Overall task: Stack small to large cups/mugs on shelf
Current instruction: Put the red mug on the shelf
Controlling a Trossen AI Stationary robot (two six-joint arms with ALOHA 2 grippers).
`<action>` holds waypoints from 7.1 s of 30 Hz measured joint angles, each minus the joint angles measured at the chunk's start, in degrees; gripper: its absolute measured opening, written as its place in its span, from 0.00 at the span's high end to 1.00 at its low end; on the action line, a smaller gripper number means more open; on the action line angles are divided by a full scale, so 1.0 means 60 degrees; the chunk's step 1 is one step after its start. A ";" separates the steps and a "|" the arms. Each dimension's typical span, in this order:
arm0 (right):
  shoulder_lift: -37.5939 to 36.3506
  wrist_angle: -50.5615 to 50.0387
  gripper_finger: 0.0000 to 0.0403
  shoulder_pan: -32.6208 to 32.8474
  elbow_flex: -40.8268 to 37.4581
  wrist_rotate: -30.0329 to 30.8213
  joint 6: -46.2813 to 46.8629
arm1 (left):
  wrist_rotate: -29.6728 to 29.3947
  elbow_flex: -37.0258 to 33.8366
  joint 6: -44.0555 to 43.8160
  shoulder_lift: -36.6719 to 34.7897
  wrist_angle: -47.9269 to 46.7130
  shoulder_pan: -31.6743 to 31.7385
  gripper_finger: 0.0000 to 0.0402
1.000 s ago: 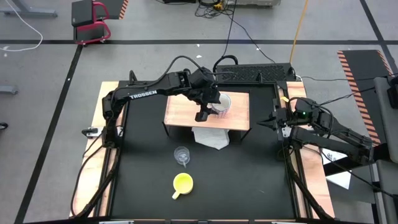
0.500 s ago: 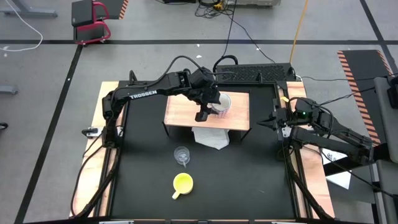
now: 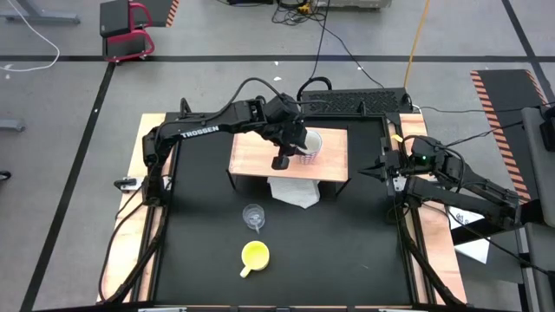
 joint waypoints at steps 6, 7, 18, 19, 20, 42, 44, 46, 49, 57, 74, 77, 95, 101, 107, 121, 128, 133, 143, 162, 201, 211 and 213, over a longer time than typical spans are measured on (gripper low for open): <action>0.0000 0.0000 1.00 0.0000 0.0000 0.0000 0.0000 | -0.0006 0.0000 0.0050 0.0000 0.0012 0.0001 0.95; 0.0000 0.0000 1.00 0.0000 0.0000 0.0000 0.0000 | -0.0007 0.0000 0.0050 0.0000 0.0009 0.0004 0.97; 0.0000 0.0004 1.00 0.0000 0.0000 0.0000 0.0000 | -0.0007 0.0004 0.0108 0.0000 -0.0005 -0.0018 0.98; 0.0000 0.0003 1.00 0.0000 0.0000 0.0000 0.0000 | -0.0007 0.0004 0.0122 0.0000 -0.0009 -0.0018 0.98; 0.0000 0.0000 1.00 0.0000 0.0000 0.0000 0.0000 | -0.0007 0.0004 0.0123 0.0000 -0.0009 -0.0018 0.98; -0.0004 0.0002 1.00 0.0001 0.0000 0.0003 0.0013 | -0.0872 0.0073 0.0112 -0.0696 -0.0051 -0.0022 0.99; -0.0004 -0.0001 1.00 0.0001 0.0000 0.0000 0.0011 | -0.0988 0.0073 0.0115 -0.0849 -0.0060 -0.0012 0.99; -0.0004 0.0004 1.00 0.0000 0.0000 0.0003 0.0018 | -0.1013 0.0073 0.0112 -0.0990 -0.0107 0.0004 0.99; -0.0004 -0.0004 1.00 0.0004 0.0000 0.0001 0.0018 | -0.1037 0.0069 0.0108 -0.1310 -0.0100 -0.0005 0.99; -0.0004 -0.0002 1.00 0.0002 0.0002 0.0000 0.0015 | -0.0998 0.0069 -0.0031 -0.1671 -0.0435 -0.0004 0.99; -0.0004 -0.0007 1.00 0.0004 0.0002 0.0002 0.0014 | -0.1391 0.0069 -0.0303 -0.2251 -0.0963 0.0204 0.99; 0.0000 -0.0011 1.00 0.0004 0.0000 0.0000 0.0036 | -0.1657 0.0069 -0.0186 -0.2323 -0.1288 0.0213 0.99; 0.0000 -0.0022 1.00 0.0002 0.0001 0.0000 0.0057 | -0.1495 -0.3107 -0.0168 -0.5051 -0.0328 0.0471 0.99; 0.0000 0.0006 1.00 0.0004 0.0004 0.0004 0.0004 | -0.1508 -0.3559 -0.0627 -0.5591 -0.0155 0.0568 0.99; 0.0000 0.0007 1.00 0.0000 0.0002 0.0004 0.0000 | -0.1501 -0.3566 -0.0621 -0.5581 -0.0287 0.0565 0.99; 0.0000 0.0007 1.00 0.0001 0.0003 0.0004 -0.0002 | -0.2500 -0.3566 -0.1330 -0.5581 -0.1266 0.0477 0.99; 0.0000 0.0011 1.00 0.0004 0.0002 0.0004 -0.0002 | -0.3013 -0.3552 -0.3127 -0.5449 -0.0886 0.0318 0.99; -0.0001 0.0015 1.00 0.0003 0.0004 0.0004 0.0000 | -0.3911 -0.3555 -0.4000 -0.5190 -0.1021 0.0050 0.99; 0.0004 0.0015 1.00 0.0002 0.0000 0.0005 0.0000 | -0.5514 -0.3555 -0.5393 -0.4525 -0.1047 -0.0346 0.99; -0.0001 0.0012 1.00 0.0004 0.0002 0.0004 0.0036 | -0.6136 -0.3555 -0.6487 -0.4477 -0.0949 -0.0575 0.99; -0.0001 0.0007 1.00 0.0001 0.0003 0.0004 0.0147 | -0.6969 -0.3559 -0.7747 -0.4080 -0.1203 -0.1479 0.99; -0.0004 0.0007 1.00 0.0002 0.0001 0.0004 0.0148 | -0.7935 -0.3555 -0.7721 -0.4016 -0.1204 -0.2166 0.99; -0.0004 0.0007 1.00 0.0003 0.0000 0.0004 0.0149 | -0.7989 -0.3555 -0.7739 -0.3935 -0.1233 -0.2225 0.99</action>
